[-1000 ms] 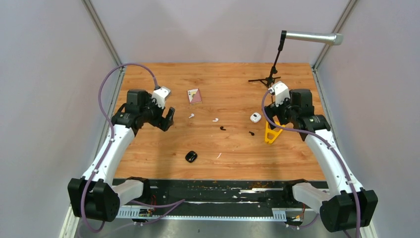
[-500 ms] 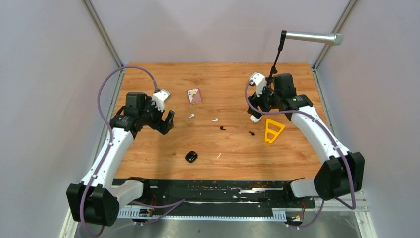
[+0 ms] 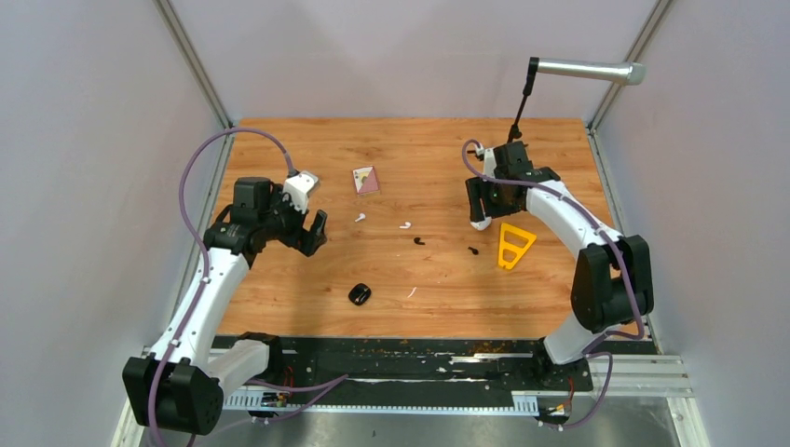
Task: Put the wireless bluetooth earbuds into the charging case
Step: Pick up the charging case at the center of the board.
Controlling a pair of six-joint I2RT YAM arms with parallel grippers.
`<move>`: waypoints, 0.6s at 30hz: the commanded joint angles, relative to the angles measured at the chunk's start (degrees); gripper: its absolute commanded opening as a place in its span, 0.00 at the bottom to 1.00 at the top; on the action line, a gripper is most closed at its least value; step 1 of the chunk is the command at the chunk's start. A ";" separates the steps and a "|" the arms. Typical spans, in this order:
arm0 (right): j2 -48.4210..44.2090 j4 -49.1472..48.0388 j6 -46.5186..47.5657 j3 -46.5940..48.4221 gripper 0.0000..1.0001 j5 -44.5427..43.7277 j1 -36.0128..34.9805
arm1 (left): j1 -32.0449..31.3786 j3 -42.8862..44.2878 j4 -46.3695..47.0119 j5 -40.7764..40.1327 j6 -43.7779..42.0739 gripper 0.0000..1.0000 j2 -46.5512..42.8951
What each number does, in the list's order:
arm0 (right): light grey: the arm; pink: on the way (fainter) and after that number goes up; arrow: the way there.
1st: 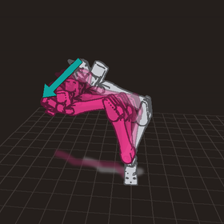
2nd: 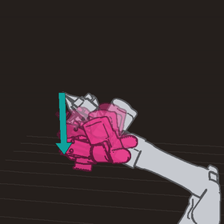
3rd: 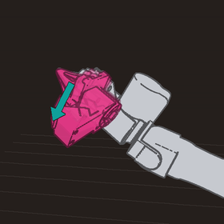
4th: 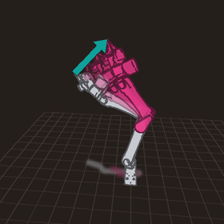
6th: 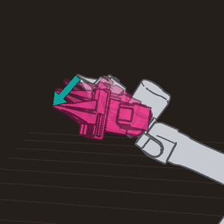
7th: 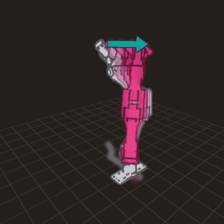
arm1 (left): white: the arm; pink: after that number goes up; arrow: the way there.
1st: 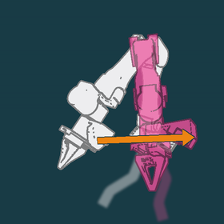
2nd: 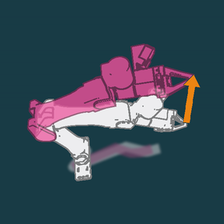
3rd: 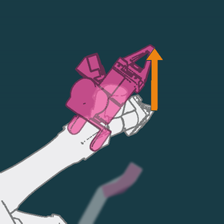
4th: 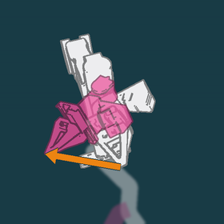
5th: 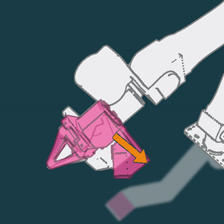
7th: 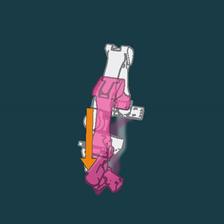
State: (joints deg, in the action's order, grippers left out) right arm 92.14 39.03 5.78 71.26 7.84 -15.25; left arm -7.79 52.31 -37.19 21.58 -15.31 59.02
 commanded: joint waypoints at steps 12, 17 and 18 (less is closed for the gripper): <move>11.81 3.21 -29.52 4.60 0.66 -11.12 0.04 | 0.04 0.44 2.26 -0.75 4.77 1.00 0.76; 15.14 3.23 -32.05 6.91 0.66 -11.16 0.13 | 0.19 0.68 2.79 -0.45 4.89 1.00 1.56; 15.80 3.00 -32.36 7.43 0.66 -11.17 0.17 | 0.27 0.68 2.79 -0.47 4.94 1.00 1.71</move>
State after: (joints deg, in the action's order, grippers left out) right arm 105.89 42.44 -21.96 75.11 -1.32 -15.25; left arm -7.77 52.23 -36.18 20.88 -11.55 60.31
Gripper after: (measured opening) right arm 0.664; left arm 0.998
